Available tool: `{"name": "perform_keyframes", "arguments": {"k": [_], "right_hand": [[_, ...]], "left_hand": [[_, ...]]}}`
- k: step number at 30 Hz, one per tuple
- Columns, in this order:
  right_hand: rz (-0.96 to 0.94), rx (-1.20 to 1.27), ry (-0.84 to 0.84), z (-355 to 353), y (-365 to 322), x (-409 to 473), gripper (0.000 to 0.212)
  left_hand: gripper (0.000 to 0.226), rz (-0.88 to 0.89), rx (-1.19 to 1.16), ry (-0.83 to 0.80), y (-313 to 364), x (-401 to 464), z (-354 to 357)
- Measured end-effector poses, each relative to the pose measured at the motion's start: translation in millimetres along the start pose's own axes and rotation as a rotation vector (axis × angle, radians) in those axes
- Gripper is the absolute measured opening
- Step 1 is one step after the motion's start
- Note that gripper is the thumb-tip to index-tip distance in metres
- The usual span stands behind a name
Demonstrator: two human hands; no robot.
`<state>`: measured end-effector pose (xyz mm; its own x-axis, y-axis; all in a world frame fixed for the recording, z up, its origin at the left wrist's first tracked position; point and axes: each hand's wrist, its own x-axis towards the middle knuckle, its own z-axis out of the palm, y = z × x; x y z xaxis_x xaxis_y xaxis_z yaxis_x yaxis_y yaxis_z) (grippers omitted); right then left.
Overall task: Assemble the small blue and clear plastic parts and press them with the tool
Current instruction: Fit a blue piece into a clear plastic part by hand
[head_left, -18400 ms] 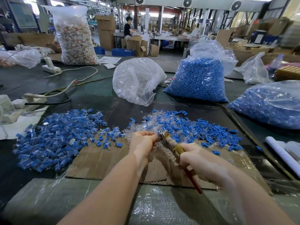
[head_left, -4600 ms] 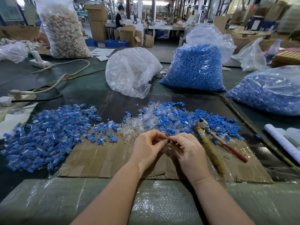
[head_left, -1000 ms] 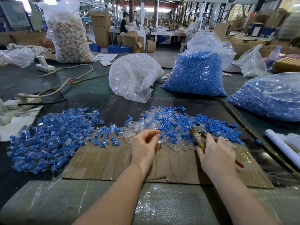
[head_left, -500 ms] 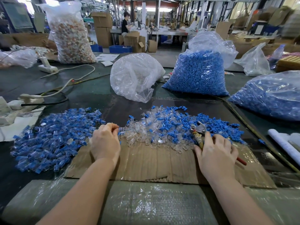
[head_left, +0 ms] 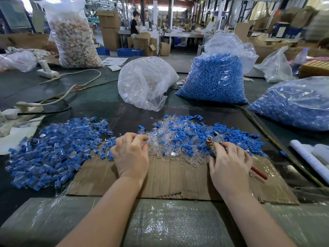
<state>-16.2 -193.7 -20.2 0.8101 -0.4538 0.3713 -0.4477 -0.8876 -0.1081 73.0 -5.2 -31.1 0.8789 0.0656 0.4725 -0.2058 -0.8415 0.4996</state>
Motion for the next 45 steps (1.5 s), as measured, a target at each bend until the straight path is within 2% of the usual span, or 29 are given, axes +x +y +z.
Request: {"name": "perform_keyframes", "arguments": {"k": [4,9,16,23,27,34,35,39,45], "right_hand": [[-0.048,0.085,0.099,3,-6,2,0.02],[-0.064,0.117,0.04,4,-12,7,0.016],[-0.058,0.132,0.02,5,-13,24,0.023],[-0.053,0.043,-0.068,6,-22,38,0.016],[-0.07,0.053,-0.029,8,-23,39,0.014],[-0.218,0.429,0.135,7,-23,14,0.006],[-0.236,0.46,0.154,10,-23,9,0.004],[-0.257,0.541,0.157,18,-21,-2,0.025],[-0.234,0.625,0.155,17,-19,-5,0.017]], "left_hand": [[0.02,0.197,-0.153,-0.145,23,-13,11],[0.036,0.262,-0.21,-0.26,37,-20,25],[0.023,0.251,-0.251,-0.219,36,-21,28],[0.018,0.269,-0.288,-0.187,37,-22,24],[0.016,0.26,-0.334,-0.163,37,-22,20],[0.015,0.233,-0.395,-0.157,38,-24,16],[0.014,0.234,-0.405,-0.163,38,-25,15],[0.01,0.242,-0.422,-0.209,38,-26,15],[0.01,0.21,-0.425,-0.194,36,-26,16]]}}
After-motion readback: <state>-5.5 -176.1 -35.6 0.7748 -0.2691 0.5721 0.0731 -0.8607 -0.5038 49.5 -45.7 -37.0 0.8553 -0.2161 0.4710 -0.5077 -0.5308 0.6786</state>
